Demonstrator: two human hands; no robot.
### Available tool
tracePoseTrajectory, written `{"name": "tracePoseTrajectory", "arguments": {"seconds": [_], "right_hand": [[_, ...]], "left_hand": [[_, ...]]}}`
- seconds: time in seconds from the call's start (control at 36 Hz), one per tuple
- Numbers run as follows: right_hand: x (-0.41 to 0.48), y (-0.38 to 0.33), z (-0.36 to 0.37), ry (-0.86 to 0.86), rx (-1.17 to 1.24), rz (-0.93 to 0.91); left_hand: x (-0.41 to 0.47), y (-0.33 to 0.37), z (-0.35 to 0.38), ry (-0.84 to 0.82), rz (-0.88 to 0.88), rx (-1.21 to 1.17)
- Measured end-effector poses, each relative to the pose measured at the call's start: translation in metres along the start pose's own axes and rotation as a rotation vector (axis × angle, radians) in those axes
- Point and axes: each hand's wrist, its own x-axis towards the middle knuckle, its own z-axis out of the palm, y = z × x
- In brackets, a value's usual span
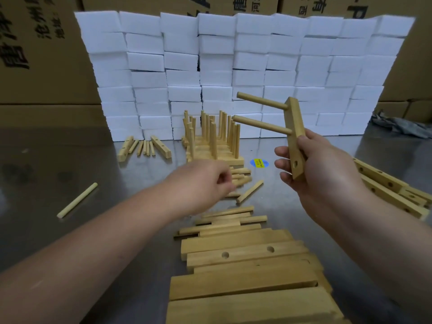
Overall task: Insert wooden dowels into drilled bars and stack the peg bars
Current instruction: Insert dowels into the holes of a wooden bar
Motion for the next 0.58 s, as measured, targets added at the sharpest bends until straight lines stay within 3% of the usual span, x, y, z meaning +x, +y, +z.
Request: {"name": "tracePoseTrajectory", "arguments": {"seconds": [0.11, 0.25, 0.36, 0.58], "right_hand": [[0.002, 0.000, -0.001, 0.024, -0.051, -0.057], [-0.001, -0.002, -0.002, 0.003, -0.009, -0.052], [-0.005, 0.001, 0.000, -0.040, -0.036, -0.073], [-0.007, 0.002, 0.002, -0.041, 0.011, -0.049]], "left_hand": [[-0.013, 0.026, -0.020, 0.215, 0.187, -0.288], [-0.018, 0.035, -0.017, 0.304, 0.307, -0.133], [-0.018, 0.035, -0.016, 0.369, 0.327, -0.148], [-0.020, 0.038, -0.015, 0.341, 0.350, -0.138]]}}
